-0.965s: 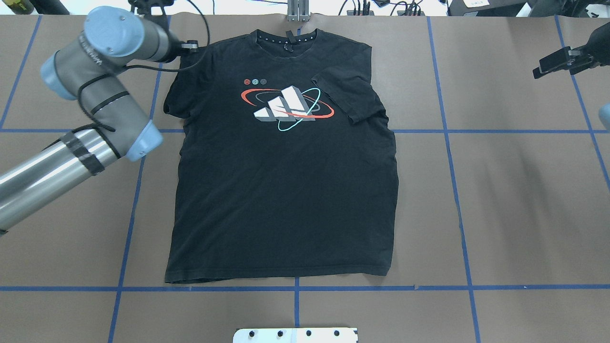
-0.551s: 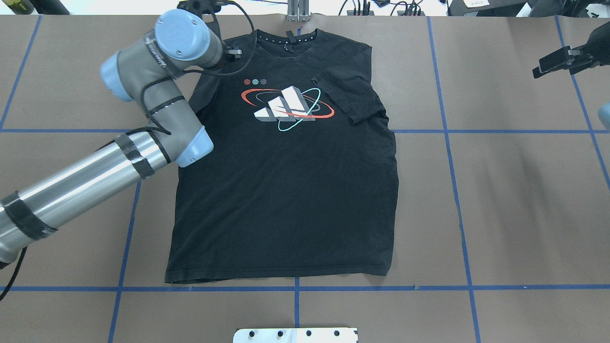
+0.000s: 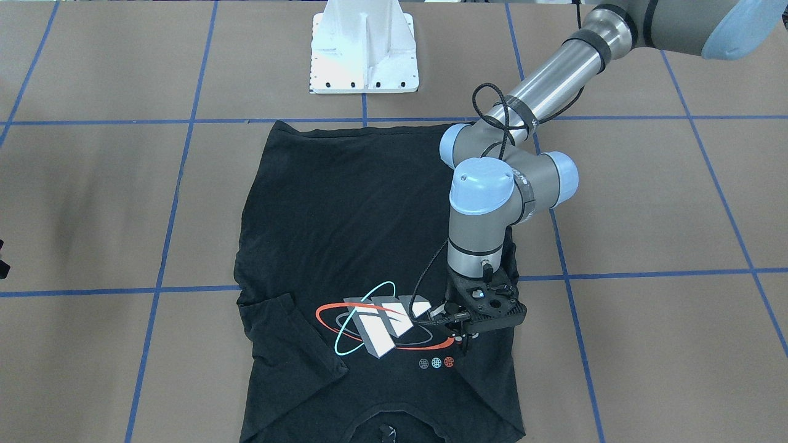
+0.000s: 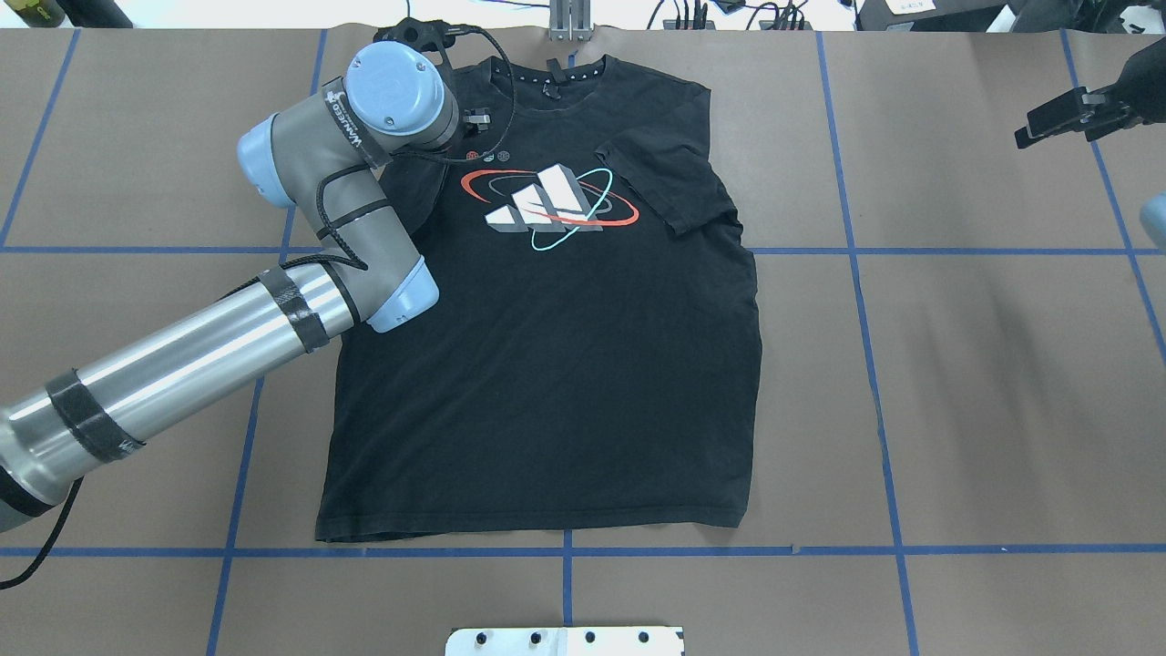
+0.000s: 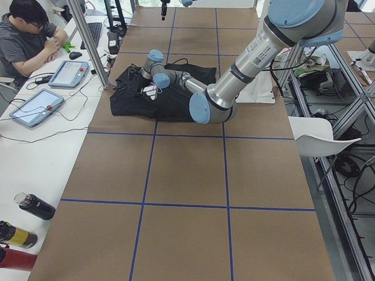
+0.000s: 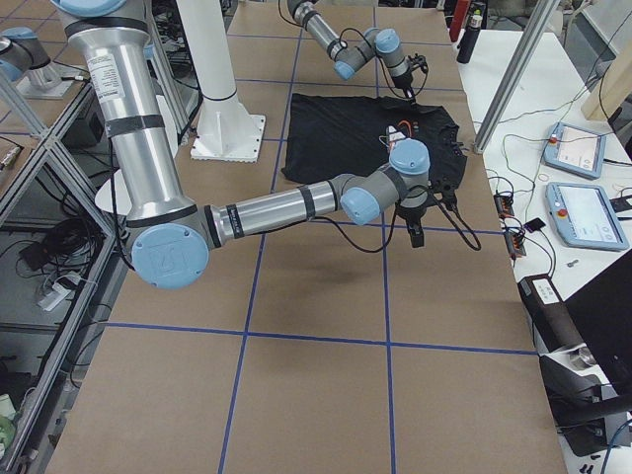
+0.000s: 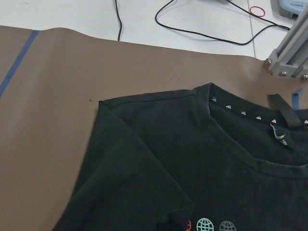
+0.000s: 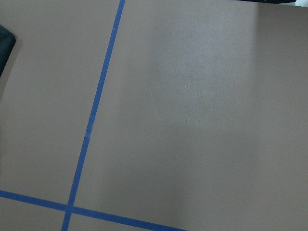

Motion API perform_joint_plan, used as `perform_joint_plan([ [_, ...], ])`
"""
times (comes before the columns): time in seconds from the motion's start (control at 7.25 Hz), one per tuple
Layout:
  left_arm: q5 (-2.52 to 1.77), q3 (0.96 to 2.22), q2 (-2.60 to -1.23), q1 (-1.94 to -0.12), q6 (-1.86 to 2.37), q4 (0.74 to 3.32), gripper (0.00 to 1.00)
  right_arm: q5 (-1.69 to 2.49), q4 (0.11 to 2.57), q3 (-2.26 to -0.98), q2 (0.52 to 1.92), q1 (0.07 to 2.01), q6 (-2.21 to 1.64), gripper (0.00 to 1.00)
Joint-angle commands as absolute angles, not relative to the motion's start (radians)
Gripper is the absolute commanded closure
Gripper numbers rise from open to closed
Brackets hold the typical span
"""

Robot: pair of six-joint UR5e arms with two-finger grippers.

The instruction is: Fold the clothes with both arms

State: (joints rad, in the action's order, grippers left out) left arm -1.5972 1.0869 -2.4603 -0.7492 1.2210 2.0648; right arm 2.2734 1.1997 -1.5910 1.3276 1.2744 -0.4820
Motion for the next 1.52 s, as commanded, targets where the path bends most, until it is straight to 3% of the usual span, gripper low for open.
perform_joint_plan([
  [0.0, -1.603, 1.098, -2.462, -0.756, 1.139, 2.078, 0.01, 2.272, 1.198, -1.594, 1.313, 1.267, -0.489, 0.0],
  [0.28, -1.618, 1.254, -2.403, -0.764, 1.094, 2.08, 0.0, 2.273, 1.195, -1.618, 1.305, 1.261, -0.572, 0.0],
  [0.55, -1.701, 1.67, -2.108, -0.765, 0.944, 2.068, 0.0, 2.266, 1.198, -1.731, 1.33, 1.232, -0.719, 0.0],
  [0.83, -1.775, 1.95, -1.953, -0.756, 0.933, 1.995, 0.0, 2.182, 1.206, -1.904, 1.425, 1.123, -0.886, 0.0],
  [1.1, -1.891, 2.043, -1.899, -0.744, 0.978, 1.983, 0.0, 2.052, 1.207, -2.069, 1.52, 0.957, -1.062, 0.0],
  [1.38, -1.759, 2.101, -1.775, -0.595, 1.074, 1.99, 0.0, 1.9, 1.209, -2.266, 1.671, 0.736, -1.246, 0.0],
])
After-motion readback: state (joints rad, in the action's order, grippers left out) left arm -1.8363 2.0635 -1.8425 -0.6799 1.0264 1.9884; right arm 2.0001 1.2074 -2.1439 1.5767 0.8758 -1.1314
